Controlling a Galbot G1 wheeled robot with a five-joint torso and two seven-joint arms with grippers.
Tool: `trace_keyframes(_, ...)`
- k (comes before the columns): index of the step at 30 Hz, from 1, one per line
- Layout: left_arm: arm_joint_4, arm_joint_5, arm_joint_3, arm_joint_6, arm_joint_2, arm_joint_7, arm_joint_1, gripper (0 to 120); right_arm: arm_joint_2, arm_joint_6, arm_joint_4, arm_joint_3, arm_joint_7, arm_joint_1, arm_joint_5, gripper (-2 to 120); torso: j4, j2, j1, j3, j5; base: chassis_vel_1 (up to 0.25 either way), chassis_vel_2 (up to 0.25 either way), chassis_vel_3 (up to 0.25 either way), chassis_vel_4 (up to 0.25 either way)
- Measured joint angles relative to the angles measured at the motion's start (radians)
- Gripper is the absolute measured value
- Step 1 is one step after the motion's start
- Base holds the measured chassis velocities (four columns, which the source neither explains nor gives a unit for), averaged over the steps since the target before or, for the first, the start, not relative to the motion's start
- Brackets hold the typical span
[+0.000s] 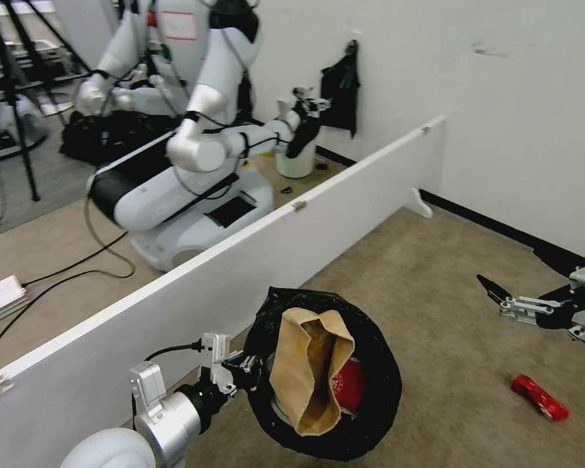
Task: Pick up the trash bin, then pick up the garbage from the floor and place it into the trash bin.
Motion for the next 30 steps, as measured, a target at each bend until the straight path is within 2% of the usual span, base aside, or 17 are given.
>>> trace_keyframes(4, -0.001, -0.001, 0.0, 0.0, 0.001, 0.0, 0.002, 0, 0.005, 0.002, 0.005, 0.0, 0.0, -0.002, 0.0, 100, -0.0004, 0.0, 0.0, 0.0, 0.0, -0.109, -0.098, -0.103, -0.11)
trace_keyframes(7, -0.004, -0.001, 0.0, -0.001, 0.002, 0.0, 0.006, 0, 0.012, 0.006, 0.009, 0.0, 0.0, -0.003, -0.001, 100, 0.0002, 0.0, 0.0, 0.0, 0.0, -0.043, -0.048, -0.058, -0.032)
trace_keyframes(9, -0.007, -0.003, -0.002, -0.001, 0.005, -0.001, 0.01, 0, 0.016, 0.012, 0.01, 0.0, -0.002, -0.002, -0.003, 100, 0.001, 0.0, 0.0, 0.0, -0.0001, 0.0, 0.0, 0.0, 0.0)
trace_keyframes(25, -0.01, -0.01, -0.006, -0.003, 0.015, -0.002, 0.015, 0, 0.03, 0.002, 0.024, -0.004, -0.014, -0.005, -0.007, 100, 0.0003, 0.0, 0.0, 0.0, -0.0001, 0.0, 0.0, 0.0, 0.0)
trace_keyframes(30, -0.011, -0.013, -0.007, -0.003, 0.016, -0.002, 0.015, 0, 0.029, 0.0, 0.022, -0.005, -0.015, -0.004, -0.006, 100, 0.0004, 0.0, 0.0, 0.0, -0.0001, -0.083, -0.08, 0.088, 0.082)
